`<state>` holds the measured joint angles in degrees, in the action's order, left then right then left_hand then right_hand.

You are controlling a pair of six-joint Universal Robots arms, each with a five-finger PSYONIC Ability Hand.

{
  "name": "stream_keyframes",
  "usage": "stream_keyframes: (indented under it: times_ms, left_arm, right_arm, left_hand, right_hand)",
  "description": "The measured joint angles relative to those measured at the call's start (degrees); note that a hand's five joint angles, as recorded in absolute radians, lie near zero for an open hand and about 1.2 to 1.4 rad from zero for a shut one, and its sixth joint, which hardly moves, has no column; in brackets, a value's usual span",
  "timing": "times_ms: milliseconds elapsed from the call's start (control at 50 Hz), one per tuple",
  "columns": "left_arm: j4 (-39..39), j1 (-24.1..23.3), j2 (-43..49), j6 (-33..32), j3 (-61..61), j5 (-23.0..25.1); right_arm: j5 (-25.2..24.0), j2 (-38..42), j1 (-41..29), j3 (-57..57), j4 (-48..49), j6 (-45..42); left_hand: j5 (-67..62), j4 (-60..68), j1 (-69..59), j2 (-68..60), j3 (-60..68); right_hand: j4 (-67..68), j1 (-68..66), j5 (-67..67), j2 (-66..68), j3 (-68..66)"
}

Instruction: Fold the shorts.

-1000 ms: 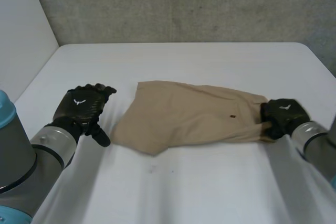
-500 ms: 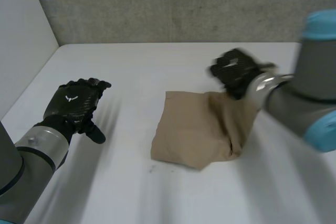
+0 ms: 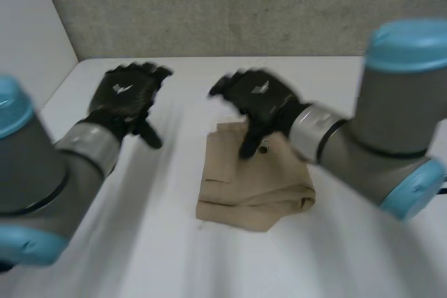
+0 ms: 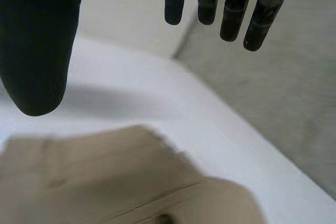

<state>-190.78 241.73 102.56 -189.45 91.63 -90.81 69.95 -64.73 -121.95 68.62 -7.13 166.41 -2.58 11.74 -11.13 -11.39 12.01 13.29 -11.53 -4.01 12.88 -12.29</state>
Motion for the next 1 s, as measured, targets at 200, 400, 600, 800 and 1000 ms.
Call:
stream_keyframes:
  times_ms: [200,400,600,800,1000]
  left_arm:
    - [5.27,-11.15,21.83,1.05,-23.24,-0.01]
    - [12.94,-12.35,36.72,2.04,-31.31,-1.50]
    - [15.21,-10.44,36.20,1.44,-28.86,-7.56]
    - [16.00,-11.61,13.93,1.61,-24.75,-7.61]
    - [25.75,-0.61,-8.52,1.84,-23.45,-6.84]
  right_arm:
    - [7.40,3.26,6.18,-0.38,-3.32,5.37]
    - [11.03,11.96,7.93,0.29,-5.44,-2.17]
    - [11.04,15.29,8.03,-0.90,-5.88,-3.64]
    - [13.77,-0.99,7.71,-5.10,-3.09,0.27]
    - [23.85,-14.49,8.08,-4.61,-3.42,6.51]
  left_hand:
    - [0.00,0.00,0.00,0.00,0.00]
    - [0.00,0.00,-0.20,-0.11,0.00]
    - [0.00,0.00,-0.23,-0.11,0.00]
    - [0.10,0.00,0.05,0.00,0.00]
    - [0.10,-0.01,-0.08,-0.03,-0.02]
  right_hand:
    - [0.00,0.00,0.00,0.00,0.00]
    - [0.00,0.17,0.00,0.00,0.00]
    - [0.00,1.58,0.00,-1.18,0.00]
    - [0.00,1.58,0.27,-1.18,0.00]
    - [0.00,1.58,0.28,-1.18,0.00]
